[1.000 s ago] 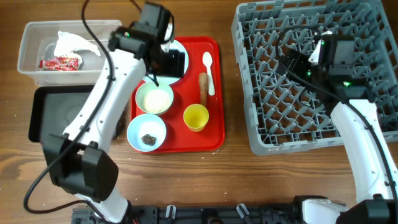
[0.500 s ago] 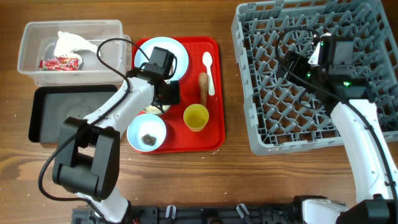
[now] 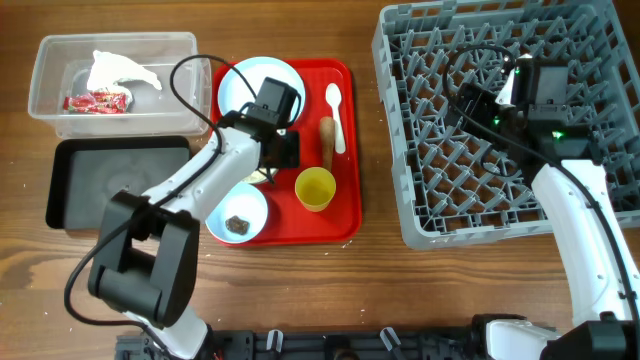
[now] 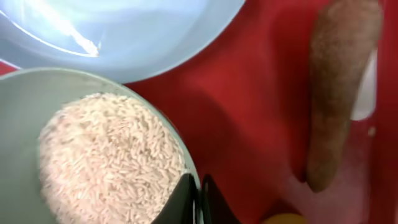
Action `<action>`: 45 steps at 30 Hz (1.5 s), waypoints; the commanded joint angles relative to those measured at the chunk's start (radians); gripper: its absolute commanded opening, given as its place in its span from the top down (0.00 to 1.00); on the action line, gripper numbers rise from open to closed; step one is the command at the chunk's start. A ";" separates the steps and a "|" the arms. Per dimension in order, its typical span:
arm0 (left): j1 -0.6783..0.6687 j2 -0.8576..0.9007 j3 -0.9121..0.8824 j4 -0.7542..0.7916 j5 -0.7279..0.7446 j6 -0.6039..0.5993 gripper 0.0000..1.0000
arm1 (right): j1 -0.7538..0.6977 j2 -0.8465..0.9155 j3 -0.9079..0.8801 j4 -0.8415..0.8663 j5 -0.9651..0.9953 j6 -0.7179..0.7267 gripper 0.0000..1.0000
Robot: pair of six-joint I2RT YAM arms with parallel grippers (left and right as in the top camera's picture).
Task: Sort waste into correct bins and load items into the dishwasher rack
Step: 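Grasp the green bowl and pour rice onto the black tray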
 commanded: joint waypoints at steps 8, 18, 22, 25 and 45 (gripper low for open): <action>0.260 -0.245 0.113 -0.134 0.238 -0.001 0.96 | 0.000 0.011 0.018 0.015 0.016 -0.010 0.00; 0.857 -0.100 0.046 -0.152 0.767 0.199 0.96 | 0.000 0.011 0.018 0.015 0.016 -0.010 0.00; 1.004 0.018 0.046 -0.136 1.081 0.246 0.96 | 0.000 0.011 0.018 0.014 0.016 -0.010 0.00; 1.091 0.082 0.046 -0.137 1.316 0.259 0.96 | 0.000 0.011 0.018 0.014 0.016 -0.011 0.00; 1.228 0.086 0.047 -0.269 1.594 0.020 0.96 | 0.000 0.011 0.018 -0.006 -0.006 -0.011 0.00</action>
